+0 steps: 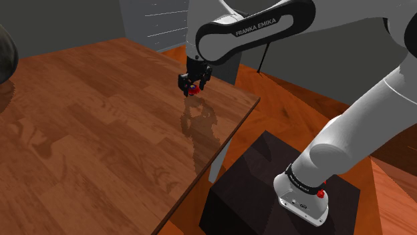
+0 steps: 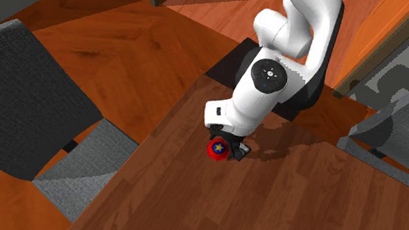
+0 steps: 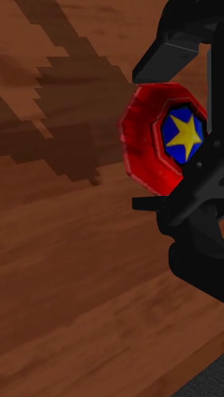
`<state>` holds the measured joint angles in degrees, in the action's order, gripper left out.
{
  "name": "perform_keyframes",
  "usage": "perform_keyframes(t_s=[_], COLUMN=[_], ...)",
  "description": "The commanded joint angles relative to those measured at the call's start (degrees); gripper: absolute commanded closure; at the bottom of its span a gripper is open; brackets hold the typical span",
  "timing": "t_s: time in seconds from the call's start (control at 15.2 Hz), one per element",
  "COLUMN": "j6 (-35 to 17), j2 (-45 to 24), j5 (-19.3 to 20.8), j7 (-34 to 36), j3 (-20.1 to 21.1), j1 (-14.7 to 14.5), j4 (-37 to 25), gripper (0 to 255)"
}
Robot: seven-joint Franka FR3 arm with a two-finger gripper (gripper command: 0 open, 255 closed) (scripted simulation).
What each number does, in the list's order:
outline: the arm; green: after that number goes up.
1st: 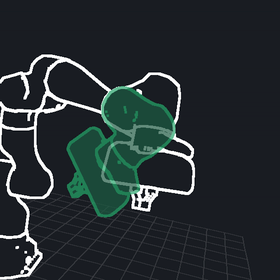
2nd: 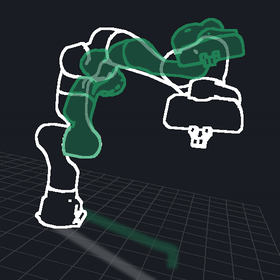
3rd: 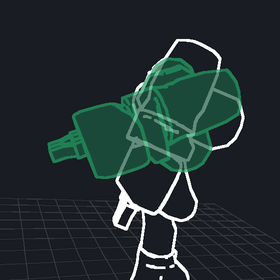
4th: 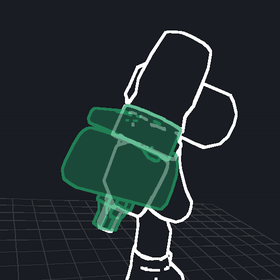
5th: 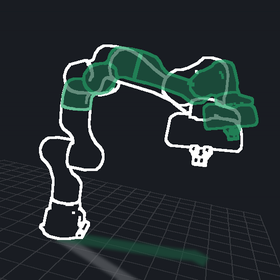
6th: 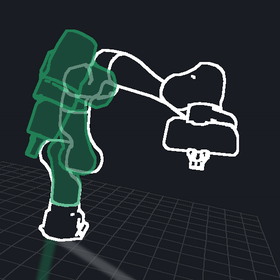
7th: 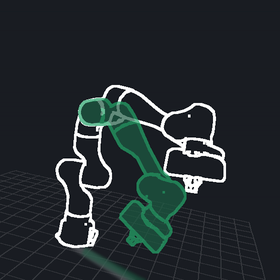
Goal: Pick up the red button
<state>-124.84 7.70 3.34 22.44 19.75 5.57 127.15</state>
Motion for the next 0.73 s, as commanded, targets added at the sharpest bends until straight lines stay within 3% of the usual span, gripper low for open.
perform_keyframes(t_s=[0.0, 0.2, 0.66], j6=[0.0, 0.0, 5.3], j2=[0.0, -0.1, 1.7], j5=[0.0, 0.0, -0.9], j7=[0.0, 0.0, -1.0], j3=[0.0, 0.0, -0.3], j1=[0.0, 0.0, -0.1], j4=[0.0, 0.0, -3.7], gripper=[255, 255, 255])
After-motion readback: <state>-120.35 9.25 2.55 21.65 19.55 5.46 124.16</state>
